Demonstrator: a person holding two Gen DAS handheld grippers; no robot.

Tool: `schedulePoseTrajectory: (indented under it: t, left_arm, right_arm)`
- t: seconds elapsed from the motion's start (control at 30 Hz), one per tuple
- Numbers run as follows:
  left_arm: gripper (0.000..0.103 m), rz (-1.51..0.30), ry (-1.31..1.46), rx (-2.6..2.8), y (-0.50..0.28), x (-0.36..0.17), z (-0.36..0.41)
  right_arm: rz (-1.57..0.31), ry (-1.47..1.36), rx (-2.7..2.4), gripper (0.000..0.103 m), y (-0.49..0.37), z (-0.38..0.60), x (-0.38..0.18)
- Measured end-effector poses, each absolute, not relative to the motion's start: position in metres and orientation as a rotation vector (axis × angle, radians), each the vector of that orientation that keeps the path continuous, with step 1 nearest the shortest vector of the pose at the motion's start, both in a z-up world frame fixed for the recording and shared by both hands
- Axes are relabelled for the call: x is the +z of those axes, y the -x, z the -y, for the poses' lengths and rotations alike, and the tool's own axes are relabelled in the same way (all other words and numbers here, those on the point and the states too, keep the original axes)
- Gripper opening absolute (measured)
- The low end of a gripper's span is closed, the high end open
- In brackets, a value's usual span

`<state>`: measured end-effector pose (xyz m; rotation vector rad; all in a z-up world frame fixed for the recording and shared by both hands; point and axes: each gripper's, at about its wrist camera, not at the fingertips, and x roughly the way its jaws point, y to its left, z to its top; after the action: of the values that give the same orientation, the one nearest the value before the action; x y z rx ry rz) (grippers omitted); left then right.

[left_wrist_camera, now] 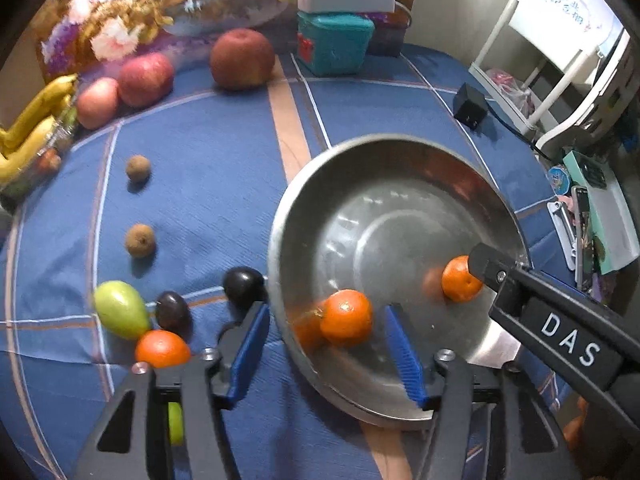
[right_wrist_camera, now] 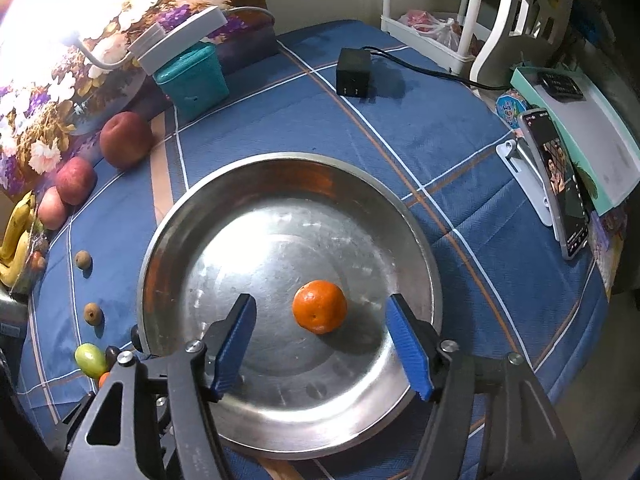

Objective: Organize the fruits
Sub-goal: 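Withdraw both open tools from the plate back toward the fruit row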

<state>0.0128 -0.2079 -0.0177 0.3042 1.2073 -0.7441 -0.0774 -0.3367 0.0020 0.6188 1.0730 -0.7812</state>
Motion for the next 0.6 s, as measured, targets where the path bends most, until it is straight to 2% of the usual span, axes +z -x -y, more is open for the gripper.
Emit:
schedulePoseTrajectory:
  t: [0.07, 0.13, 0.17, 0.2, 0.33, 0.43, 0.5, 0.6]
  left_arm:
    - [0.065, -1.205, -0.290, -0.742, -0.015, -0.015, 0.205]
    - [0.073, -1.193, -0.282, -0.728, -0.018, -0.014, 0.202]
    - [0.075, -1.181, -0.283, -0.708, -0.021, -0.013, 0.200]
    - [0.080, -1.172, -0.282, -0.692, -0.024, -0.012, 0.197]
    - [0.103, -1.127, -0.268, -0.584, -0.040, -0.011, 0.178]
    - [0.103, -1.109, -0.259, -0.513, -0.053, -0.011, 0.163]
    - [0.103, -1.092, -0.256, -0.465, -0.061, -0.011, 0.150]
    - [0.103, -1.077, -0.272, -0.406, -0.070, -0.012, 0.134]
  right_arm:
    - [-1.072, -0.615, -0.778, 0.069, 0.078, 0.336, 0.003]
    - [-1.067, -0.614, -0.779, 0.069, 0.078, 0.337, 0.004]
    - [-1.065, -0.614, -0.779, 0.074, 0.079, 0.337, 0.005]
    - [-1.062, -0.612, -0.780, 0.082, 0.079, 0.337, 0.006]
    - [-1.055, -0.600, -0.772, 0.083, 0.078, 0.334, 0.007]
    - [-1.055, -0.585, -0.766, 0.085, 0.076, 0.331, 0.008]
    - [-1.052, -0.575, -0.758, 0.091, 0.074, 0.329, 0.008]
    - [-1.047, -0.558, -0.740, 0.091, 0.069, 0.323, 0.010]
